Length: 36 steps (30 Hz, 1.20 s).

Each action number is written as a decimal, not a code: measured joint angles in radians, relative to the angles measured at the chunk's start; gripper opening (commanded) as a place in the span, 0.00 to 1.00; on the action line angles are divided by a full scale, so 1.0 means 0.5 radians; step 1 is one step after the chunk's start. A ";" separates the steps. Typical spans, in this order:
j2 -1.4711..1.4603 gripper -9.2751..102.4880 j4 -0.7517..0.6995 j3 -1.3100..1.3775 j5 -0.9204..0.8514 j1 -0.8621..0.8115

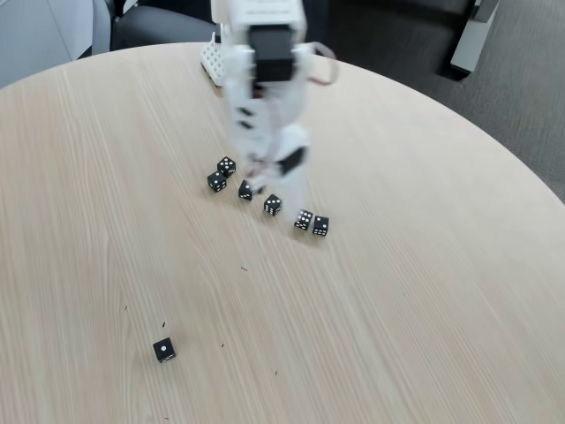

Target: Pick up the dice with number 6

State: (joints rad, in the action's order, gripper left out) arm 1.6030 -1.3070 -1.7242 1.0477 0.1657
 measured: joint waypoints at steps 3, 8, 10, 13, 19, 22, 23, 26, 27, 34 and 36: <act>0.000 0.30 0.000 0.000 0.000 0.193; -0.009 0.30 0.006 0.000 0.000 0.288; -0.034 0.30 0.006 0.000 0.000 0.267; -0.086 0.31 0.006 0.000 0.061 0.255; -0.202 0.31 0.006 0.000 0.178 0.150; -0.239 0.30 0.006 0.000 0.233 0.104; -0.249 0.30 0.006 0.000 0.252 0.101; -0.270 0.30 0.009 0.000 0.298 0.058; -0.273 0.30 0.015 0.000 0.307 0.037; -0.273 0.30 0.015 0.000 0.325 0.025; -0.273 0.30 0.015 0.000 0.325 0.021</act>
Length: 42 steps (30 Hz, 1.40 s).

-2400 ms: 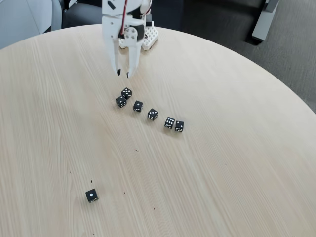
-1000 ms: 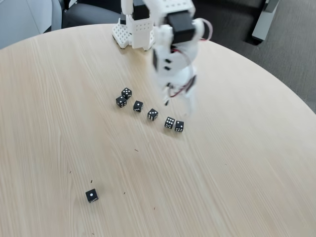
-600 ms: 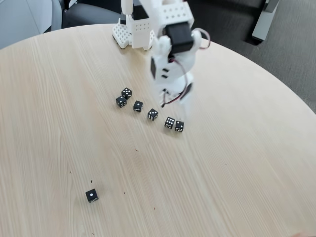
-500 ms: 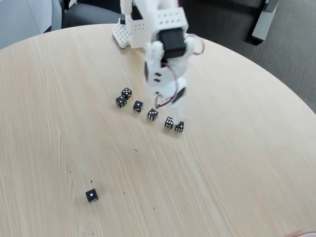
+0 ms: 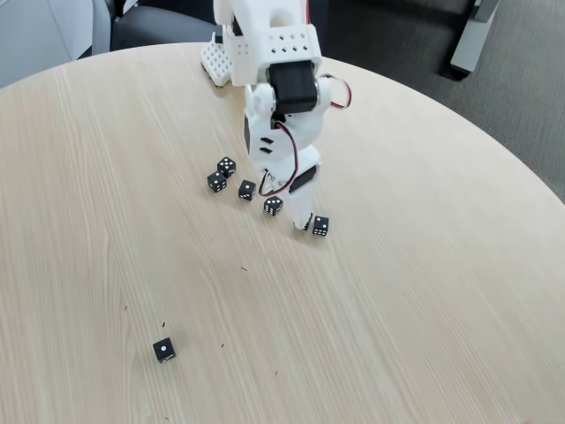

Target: Pick up the dice with number 6

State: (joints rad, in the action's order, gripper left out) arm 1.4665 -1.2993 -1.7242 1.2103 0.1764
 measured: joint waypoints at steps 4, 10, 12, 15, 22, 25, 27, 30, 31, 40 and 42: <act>0.000 0.30 0.000 0.000 -0.009 0.006; 0.000 0.30 0.000 0.000 -0.015 0.021; 0.000 0.30 0.000 0.000 -0.015 0.021; 0.000 0.30 0.000 0.000 -0.015 0.025; -0.144 0.30 0.083 0.021 0.071 0.021; -0.144 0.31 0.086 0.028 0.129 0.009; -0.147 0.31 0.089 0.028 0.172 0.006; -0.147 0.31 0.092 0.028 0.227 0.003; -0.147 0.31 0.092 0.028 0.242 0.003; -0.147 0.31 0.095 0.028 0.298 0.003; -0.147 0.31 0.095 0.028 0.298 -0.003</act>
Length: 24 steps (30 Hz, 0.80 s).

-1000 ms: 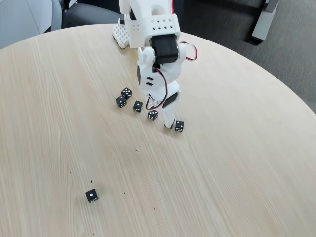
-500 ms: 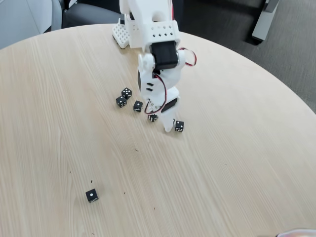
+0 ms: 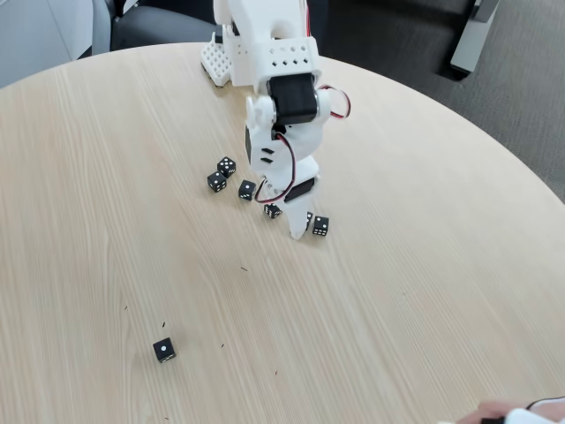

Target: Pick up the dice with number 6

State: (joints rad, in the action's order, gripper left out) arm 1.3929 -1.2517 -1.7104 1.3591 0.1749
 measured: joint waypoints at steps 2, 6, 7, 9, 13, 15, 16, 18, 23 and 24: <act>0.009 0.31 0.003 0.000 0.000 -0.028; 0.117 0.31 0.003 -0.003 0.000 -0.132; 0.153 0.31 0.003 -0.003 0.003 -0.166; 0.209 0.32 0.003 -0.003 0.012 -0.196; 0.230 0.32 0.074 -0.003 -0.061 -0.199; 0.230 0.32 0.129 -0.003 -0.086 -0.202; 0.230 0.32 0.156 -0.003 -0.095 -0.209; 0.230 0.32 0.199 -0.003 -0.104 -0.227; 0.230 0.31 0.233 -0.003 -0.150 -0.273; 0.230 0.31 0.233 -0.003 -0.160 -0.288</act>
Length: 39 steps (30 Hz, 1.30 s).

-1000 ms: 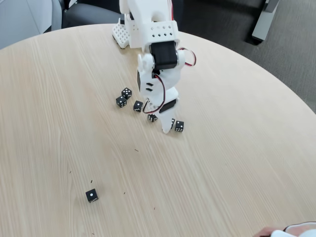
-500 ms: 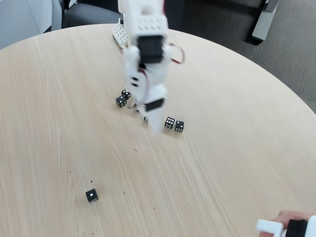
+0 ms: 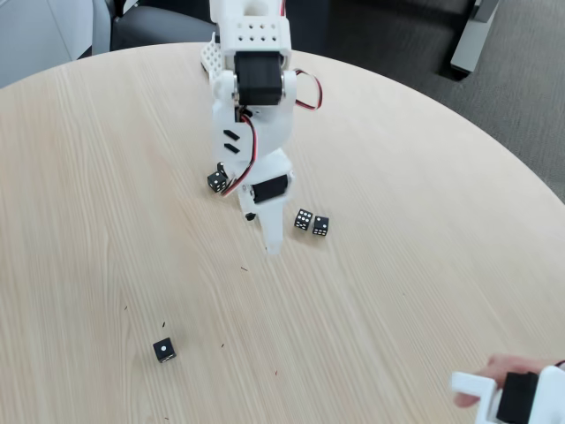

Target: Pick up the dice with number 6

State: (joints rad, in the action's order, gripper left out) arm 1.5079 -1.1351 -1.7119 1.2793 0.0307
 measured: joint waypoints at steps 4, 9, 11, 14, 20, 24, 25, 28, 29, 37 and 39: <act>0.003 0.33 -0.015 0.000 -0.009 -0.049; 0.003 0.33 -0.126 0.000 -0.040 -0.028; 0.003 0.33 -0.181 0.000 -0.043 -0.046; 0.003 0.33 -0.276 0.000 -0.071 -0.055; 0.003 0.33 -0.448 0.000 -0.129 -0.040; 0.003 0.34 -0.463 0.000 -0.169 -0.043; 0.003 0.34 -0.469 0.000 -0.169 -0.043; 0.003 0.34 -0.476 0.000 -0.166 -0.031; 0.003 0.34 -0.476 0.000 -0.163 -0.018; -0.031 0.34 -0.476 0.000 -0.132 0.064; -0.052 0.34 -0.476 0.000 -0.129 0.135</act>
State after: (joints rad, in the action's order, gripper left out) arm 1.4818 -1.3729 -1.7119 1.2149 0.0982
